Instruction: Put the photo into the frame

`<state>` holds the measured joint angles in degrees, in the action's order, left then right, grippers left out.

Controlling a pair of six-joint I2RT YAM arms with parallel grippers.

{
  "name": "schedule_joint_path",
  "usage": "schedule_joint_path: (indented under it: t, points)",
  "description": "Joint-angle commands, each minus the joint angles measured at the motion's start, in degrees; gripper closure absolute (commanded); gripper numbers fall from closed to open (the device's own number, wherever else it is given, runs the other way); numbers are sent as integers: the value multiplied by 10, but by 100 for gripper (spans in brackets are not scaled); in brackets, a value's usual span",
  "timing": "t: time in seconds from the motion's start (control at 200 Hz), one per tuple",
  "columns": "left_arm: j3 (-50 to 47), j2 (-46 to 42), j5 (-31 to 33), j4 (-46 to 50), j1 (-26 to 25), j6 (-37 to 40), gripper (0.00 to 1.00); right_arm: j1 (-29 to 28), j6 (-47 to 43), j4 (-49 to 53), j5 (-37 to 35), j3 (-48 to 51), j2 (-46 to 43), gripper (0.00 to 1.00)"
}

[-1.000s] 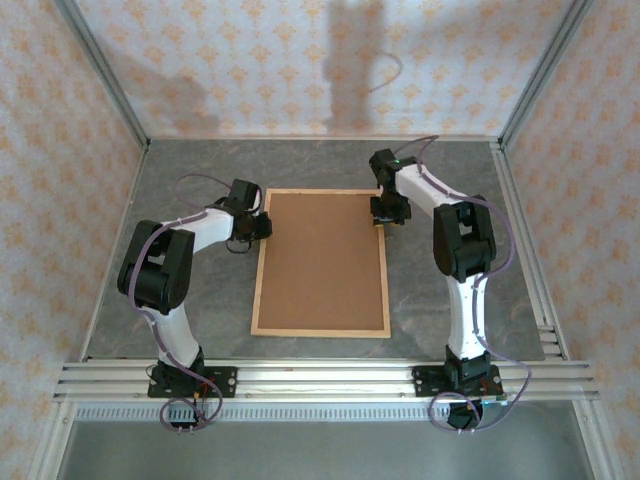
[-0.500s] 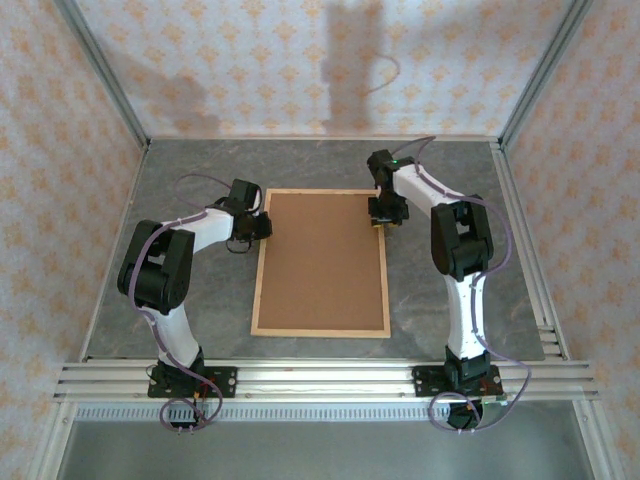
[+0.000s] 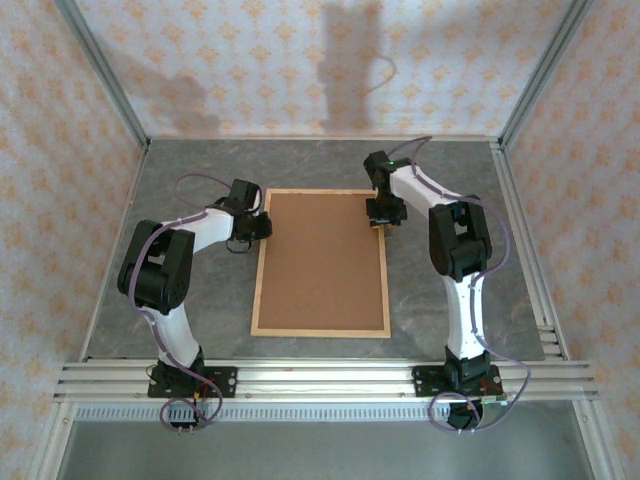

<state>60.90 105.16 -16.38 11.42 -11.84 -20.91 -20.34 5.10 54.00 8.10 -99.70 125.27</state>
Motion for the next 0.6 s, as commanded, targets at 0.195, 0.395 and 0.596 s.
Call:
schedule_joint_path:
  t: [0.195, 0.395, 0.596]
  points:
    - [-12, 31, -20, 24, -8, 0, 82, -33, 5, 13, 21, 17, 47, 66]
    - [-12, 33, -20, 24, -8, -1, 82, -41, -3, 19, 15, 17, 54, 66]
    - [-12, 33, -21, 25, -8, -1, 82, -48, -10, 23, 15, 9, 62, 66]
